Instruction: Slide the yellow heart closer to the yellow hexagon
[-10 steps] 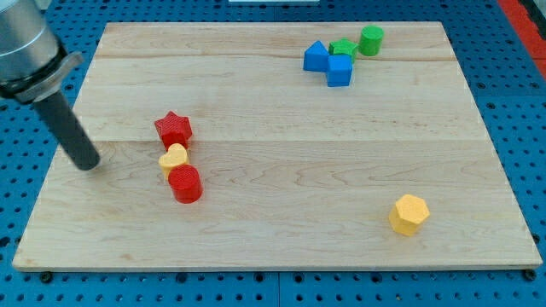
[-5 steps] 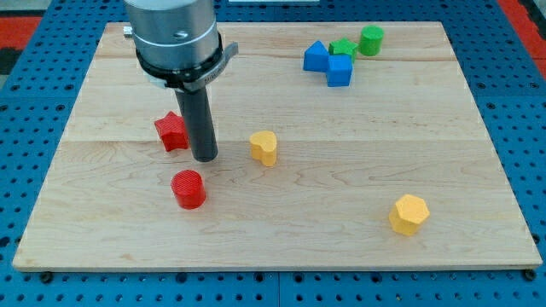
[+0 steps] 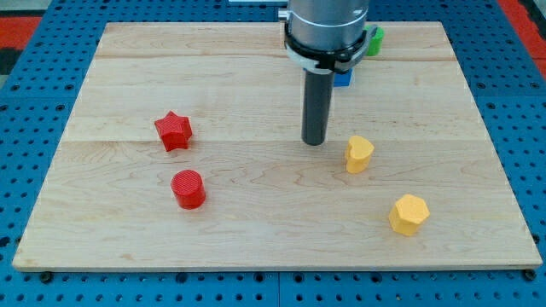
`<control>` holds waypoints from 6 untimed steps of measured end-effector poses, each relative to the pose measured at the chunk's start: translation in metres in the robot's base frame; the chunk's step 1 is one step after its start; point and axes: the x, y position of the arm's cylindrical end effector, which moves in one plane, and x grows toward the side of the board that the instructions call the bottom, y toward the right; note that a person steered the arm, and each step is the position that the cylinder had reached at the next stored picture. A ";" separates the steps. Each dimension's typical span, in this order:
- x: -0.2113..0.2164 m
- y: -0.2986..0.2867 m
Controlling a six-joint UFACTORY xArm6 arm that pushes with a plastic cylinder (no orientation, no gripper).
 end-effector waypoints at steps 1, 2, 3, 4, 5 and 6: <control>0.024 0.084; 0.044 0.129; 0.050 0.111; 0.016 0.085; -0.006 0.040; 0.026 0.035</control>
